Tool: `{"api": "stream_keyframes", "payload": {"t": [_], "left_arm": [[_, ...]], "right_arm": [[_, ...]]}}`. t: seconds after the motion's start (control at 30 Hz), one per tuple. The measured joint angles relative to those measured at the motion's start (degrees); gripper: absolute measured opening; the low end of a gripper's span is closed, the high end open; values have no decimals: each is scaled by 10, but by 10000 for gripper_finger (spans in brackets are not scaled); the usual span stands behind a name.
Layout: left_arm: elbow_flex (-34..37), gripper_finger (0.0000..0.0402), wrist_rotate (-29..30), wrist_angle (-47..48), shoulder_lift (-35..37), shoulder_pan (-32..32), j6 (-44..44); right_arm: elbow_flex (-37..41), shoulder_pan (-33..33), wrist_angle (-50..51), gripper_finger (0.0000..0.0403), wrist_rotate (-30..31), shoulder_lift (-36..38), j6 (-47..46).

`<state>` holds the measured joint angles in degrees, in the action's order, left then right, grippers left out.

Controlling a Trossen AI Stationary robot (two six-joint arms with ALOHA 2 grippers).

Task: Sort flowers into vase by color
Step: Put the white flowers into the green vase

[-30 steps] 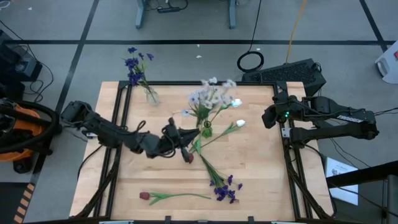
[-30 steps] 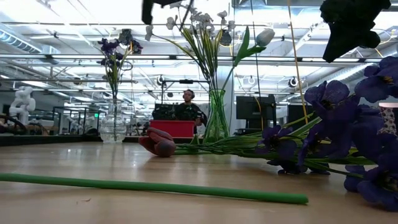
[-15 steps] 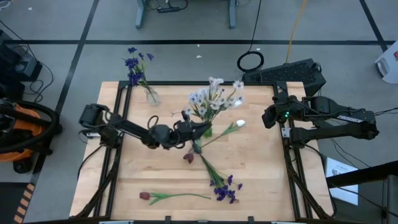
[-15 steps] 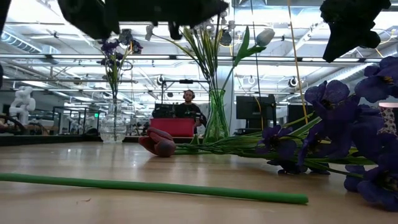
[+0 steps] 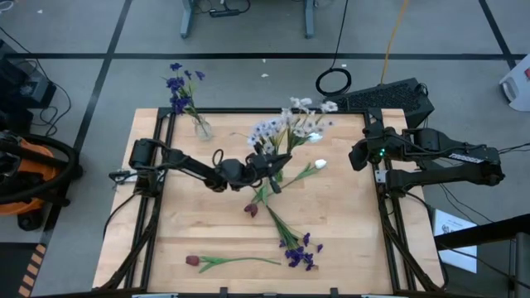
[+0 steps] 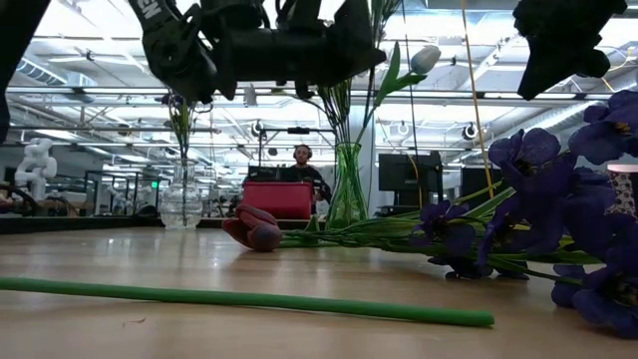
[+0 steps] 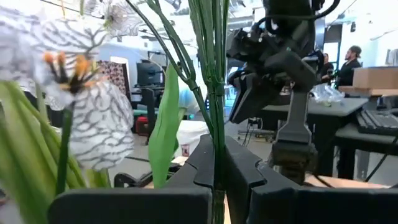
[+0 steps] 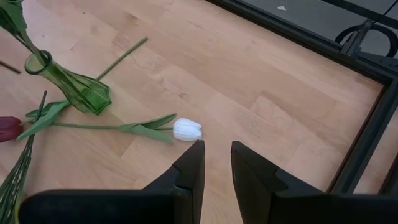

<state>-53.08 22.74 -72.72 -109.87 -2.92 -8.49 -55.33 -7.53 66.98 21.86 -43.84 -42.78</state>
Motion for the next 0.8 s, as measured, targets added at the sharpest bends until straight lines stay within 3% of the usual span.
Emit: {"api": "stream_keyframes", "payload": {"t": [0.3, 0.8], "left_arm": [[0, 13, 1, 9, 1, -5, -45], [-1, 13, 61, 30, 1, -5, -45]], "right_arm": [[0, 0, 0, 70, -12, 0, 4], [0, 0, 0, 70, -10, 0, 15]]}}
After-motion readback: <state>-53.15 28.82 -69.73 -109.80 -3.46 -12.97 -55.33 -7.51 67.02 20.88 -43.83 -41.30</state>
